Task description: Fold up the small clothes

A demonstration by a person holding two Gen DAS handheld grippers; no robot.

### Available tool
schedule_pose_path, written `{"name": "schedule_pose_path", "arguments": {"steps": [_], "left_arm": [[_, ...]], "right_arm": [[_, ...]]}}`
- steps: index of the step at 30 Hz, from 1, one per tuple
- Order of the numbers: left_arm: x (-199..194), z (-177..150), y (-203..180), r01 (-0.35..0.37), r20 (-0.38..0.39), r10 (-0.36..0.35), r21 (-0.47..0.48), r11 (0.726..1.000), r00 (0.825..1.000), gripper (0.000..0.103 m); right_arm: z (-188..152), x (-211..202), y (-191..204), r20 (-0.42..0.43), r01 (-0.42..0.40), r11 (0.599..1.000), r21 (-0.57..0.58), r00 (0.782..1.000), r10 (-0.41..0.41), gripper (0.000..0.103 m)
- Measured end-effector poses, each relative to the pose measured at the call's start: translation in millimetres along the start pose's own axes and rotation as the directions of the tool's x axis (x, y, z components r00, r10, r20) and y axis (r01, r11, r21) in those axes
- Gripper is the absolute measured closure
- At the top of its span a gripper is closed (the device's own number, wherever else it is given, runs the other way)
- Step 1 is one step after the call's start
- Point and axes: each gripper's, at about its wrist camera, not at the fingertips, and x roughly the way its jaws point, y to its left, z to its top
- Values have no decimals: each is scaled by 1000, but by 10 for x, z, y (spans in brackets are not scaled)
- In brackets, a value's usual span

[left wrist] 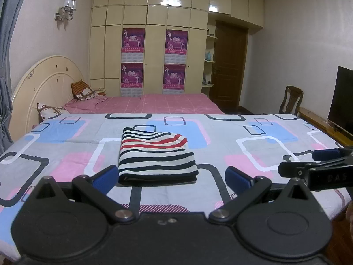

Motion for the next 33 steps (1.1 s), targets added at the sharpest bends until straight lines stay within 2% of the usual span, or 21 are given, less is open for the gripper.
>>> {"name": "schedule_pose_path", "arguments": {"steps": [33], "left_arm": [[24,-16,14,-13,-11,13,7,1000,1000,0]], "right_arm": [[6,5,-48,-2,-12,1000,-9,1000,12,0]]}}
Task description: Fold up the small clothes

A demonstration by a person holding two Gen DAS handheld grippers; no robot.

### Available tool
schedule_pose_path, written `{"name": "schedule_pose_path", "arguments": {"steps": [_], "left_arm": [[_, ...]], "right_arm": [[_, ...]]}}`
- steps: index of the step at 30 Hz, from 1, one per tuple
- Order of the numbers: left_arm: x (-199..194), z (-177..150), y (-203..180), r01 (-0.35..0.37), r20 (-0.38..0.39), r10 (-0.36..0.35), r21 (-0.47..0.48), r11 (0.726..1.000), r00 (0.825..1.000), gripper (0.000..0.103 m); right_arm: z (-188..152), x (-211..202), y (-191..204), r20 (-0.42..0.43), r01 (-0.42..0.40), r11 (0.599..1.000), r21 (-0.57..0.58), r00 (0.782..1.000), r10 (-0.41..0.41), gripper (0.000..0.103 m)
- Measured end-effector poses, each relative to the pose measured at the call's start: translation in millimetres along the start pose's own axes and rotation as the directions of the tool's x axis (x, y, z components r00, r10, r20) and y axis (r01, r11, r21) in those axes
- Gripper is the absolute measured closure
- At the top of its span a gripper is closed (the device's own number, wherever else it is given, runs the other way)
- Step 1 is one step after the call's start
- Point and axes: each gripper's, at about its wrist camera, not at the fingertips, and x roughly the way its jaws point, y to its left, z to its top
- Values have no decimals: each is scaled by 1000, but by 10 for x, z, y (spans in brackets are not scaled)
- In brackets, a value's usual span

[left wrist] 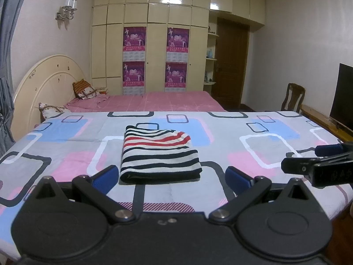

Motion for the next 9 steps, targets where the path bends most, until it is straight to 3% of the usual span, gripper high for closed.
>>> {"name": "schedule_pose_path", "arguments": {"steps": [9], "left_arm": [[-5,4,18,2,10,-2,-1,1000,1000,1]], "right_arm": [[12,0,3,4,-3,1000,-4,1000,3,0]]}}
